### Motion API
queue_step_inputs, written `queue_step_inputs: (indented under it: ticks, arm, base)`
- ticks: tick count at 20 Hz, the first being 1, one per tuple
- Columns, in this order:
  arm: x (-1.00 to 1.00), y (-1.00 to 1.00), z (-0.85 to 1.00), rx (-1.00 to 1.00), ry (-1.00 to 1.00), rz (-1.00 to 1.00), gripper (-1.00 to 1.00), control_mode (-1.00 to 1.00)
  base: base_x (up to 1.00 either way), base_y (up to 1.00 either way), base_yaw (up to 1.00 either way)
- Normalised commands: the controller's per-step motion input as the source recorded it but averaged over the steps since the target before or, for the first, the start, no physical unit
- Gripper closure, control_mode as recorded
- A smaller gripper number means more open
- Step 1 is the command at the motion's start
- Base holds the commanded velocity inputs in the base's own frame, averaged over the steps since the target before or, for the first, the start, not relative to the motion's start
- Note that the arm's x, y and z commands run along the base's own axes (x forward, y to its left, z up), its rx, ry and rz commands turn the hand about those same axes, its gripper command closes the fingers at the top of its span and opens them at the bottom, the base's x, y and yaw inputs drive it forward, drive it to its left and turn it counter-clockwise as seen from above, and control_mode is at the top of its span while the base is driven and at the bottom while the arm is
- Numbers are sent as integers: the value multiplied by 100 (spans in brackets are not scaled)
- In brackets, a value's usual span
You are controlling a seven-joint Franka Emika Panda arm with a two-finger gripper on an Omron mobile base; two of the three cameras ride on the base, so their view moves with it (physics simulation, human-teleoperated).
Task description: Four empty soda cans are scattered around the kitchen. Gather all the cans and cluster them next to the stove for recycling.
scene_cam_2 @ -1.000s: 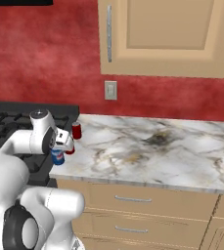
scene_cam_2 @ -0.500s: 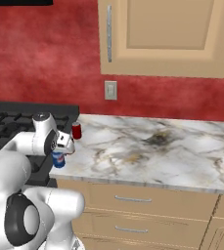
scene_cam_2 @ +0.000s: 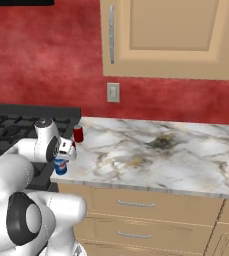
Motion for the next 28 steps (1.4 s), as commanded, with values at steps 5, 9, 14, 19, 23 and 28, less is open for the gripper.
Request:
queue_step_inputs:
  ticks: [5, 9, 14, 19, 23, 28]
  arm:
    - [1, 3, -15, 0, 1, 0, 100, -100]
    - [0, 5, -12, 0, 0, 0, 100, -100]
    - [0, 3, -12, 0, 0, 0, 100, -100]
    - [0, 1, -10, 0, 0, 0, 100, -100]
    - [0, 4, -11, 0, 0, 0, 100, -100]
    - [0, 1, -11, 0, 1, 0, -100, -100]
  base:
    - [0, 0, 0]
    - [0, 0, 0]
    - [0, 0, 0]
    - [0, 0, 0]
    - [0, 0, 0]
    - [0, 0, 0]
